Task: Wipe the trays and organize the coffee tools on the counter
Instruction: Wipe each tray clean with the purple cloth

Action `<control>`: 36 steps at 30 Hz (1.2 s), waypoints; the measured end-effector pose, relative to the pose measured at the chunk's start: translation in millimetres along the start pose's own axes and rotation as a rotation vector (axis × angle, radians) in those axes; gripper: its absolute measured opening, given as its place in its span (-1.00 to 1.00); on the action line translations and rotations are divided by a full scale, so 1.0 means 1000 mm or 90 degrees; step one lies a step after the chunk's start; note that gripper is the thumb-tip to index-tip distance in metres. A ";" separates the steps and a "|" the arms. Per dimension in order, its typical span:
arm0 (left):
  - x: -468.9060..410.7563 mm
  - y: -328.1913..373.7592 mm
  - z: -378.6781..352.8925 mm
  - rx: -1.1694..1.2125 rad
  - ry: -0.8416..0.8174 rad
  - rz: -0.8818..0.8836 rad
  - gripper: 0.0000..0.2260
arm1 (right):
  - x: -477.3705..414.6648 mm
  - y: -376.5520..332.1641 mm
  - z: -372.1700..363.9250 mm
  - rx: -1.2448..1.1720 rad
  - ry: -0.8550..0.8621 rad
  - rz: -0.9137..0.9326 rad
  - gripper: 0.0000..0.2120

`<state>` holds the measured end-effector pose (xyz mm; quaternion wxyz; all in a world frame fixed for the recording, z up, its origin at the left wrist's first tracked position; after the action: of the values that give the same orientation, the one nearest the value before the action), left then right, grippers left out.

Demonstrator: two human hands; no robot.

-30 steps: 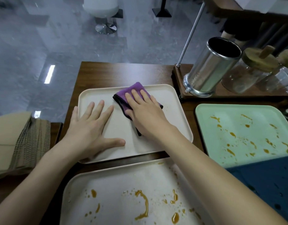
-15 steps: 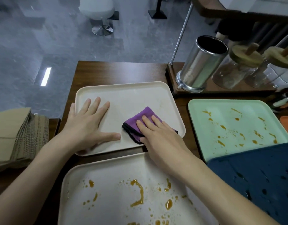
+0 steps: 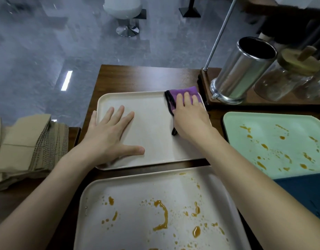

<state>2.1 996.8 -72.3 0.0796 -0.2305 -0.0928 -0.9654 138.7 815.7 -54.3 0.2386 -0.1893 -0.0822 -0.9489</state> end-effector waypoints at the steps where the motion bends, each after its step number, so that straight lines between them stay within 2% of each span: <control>1: 0.000 0.000 0.000 -0.001 -0.002 0.003 0.18 | 0.002 0.002 -0.001 0.000 0.002 0.009 -0.43; 11: 0.001 0.000 0.000 -0.009 -0.001 0.012 0.15 | 0.110 0.014 -0.021 -0.032 -0.034 0.066 -0.49; 14: 0.003 0.003 0.005 0.001 0.016 0.010 0.17 | 0.122 0.016 -0.018 -0.017 -0.011 0.088 -0.51; 20: 0.052 -0.008 -0.007 0.203 0.021 0.078 0.33 | 0.120 0.014 -0.024 -0.014 -0.018 0.090 -0.50; 25: 0.069 -0.012 -0.007 0.244 -0.016 0.061 0.35 | 0.126 0.012 -0.019 -0.008 0.022 0.101 -0.52; 27: 0.070 -0.014 -0.007 0.248 -0.030 0.042 0.33 | 0.126 0.005 -0.019 -0.015 0.015 0.143 -0.52; 29: 0.073 -0.012 -0.005 0.255 -0.025 0.031 0.32 | 0.125 -0.018 -0.022 -0.052 -0.018 0.238 -0.52; 32: 0.078 -0.002 0.004 0.303 0.029 -0.016 0.26 | 0.121 -0.061 -0.024 -0.058 -0.045 0.358 -0.49; 36: 0.082 -0.003 0.011 0.380 0.058 -0.055 0.26 | 0.110 -0.104 -0.025 -0.061 -0.054 0.446 -0.48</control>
<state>-65.9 992.6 -25.4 0.1068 -0.1490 -0.3782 -0.9074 -9.0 854.0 -40.3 0.5368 -0.2560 0.0227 -0.8036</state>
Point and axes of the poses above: each hand's wrist, its own x-axis away from the middle knuckle, its own z-axis out of the back of the hand, y = z × x, the point moved 8 cm from there along -x, towards the middle knuckle, and after that the axes turned 12 degrees about -y, right-handed, at the moved point
